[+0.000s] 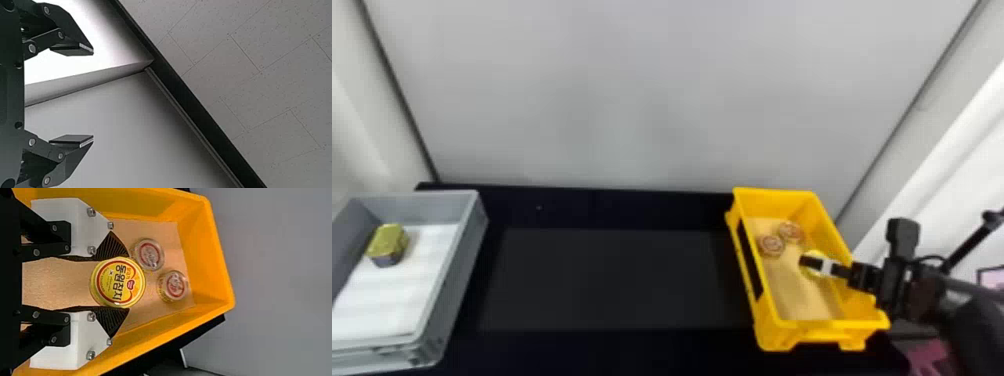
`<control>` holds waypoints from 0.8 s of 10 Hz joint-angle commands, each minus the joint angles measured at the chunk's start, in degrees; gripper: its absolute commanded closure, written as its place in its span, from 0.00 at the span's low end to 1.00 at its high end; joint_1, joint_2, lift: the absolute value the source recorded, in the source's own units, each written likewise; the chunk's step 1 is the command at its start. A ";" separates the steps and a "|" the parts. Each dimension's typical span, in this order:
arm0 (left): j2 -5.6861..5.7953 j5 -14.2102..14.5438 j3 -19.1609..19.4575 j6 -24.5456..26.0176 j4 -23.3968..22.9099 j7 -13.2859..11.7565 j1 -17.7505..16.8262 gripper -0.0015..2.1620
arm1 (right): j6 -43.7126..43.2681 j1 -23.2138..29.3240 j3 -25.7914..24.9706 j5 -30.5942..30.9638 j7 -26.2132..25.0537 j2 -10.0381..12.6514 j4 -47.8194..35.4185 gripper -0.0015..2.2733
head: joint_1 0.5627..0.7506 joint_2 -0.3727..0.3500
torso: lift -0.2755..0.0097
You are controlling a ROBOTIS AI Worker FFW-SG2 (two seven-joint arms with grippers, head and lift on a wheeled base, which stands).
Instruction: Pick up the round yellow can and place it in the yellow rectangular box
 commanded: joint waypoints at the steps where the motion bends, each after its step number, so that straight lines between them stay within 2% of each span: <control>1: -0.18 0.00 -0.41 -0.25 0.33 0.00 -0.22 0.21 | -0.97 -0.27 0.91 0.12 0.08 0.11 4.20 0.32 | 0.70 0.28 | 0.97; 4: -0.18 0.00 -0.76 -0.43 0.51 0.00 -0.57 0.21 | -1.32 -1.15 0.73 0.03 -0.01 0.02 6.93 0.32 | 0.70 0.28 | 0.97; 5: -0.27 0.00 -0.85 -0.43 0.60 0.00 -0.57 0.21 | -1.32 -1.24 0.64 -0.76 -0.19 0.11 7.02 0.23 | 0.70 0.28 | 0.97; 6: -0.27 0.00 -0.85 -0.43 0.60 0.00 -0.57 0.21 | -2.20 -1.15 0.55 -2.96 -0.89 0.11 7.37 0.07 | 0.70 0.28 | 0.97; 7: -0.27 0.00 -0.67 -0.52 0.60 -0.09 -0.57 0.21 | -3.34 -1.06 0.64 -3.57 -0.63 0.02 7.37 0.03 | 0.70 0.28 | 0.97; 8: -0.27 0.00 -0.59 -0.52 0.60 -0.09 -0.49 0.21 | -3.60 -0.62 0.47 -3.57 -0.54 -0.07 6.14 0.07 | 0.70 0.28 | 0.97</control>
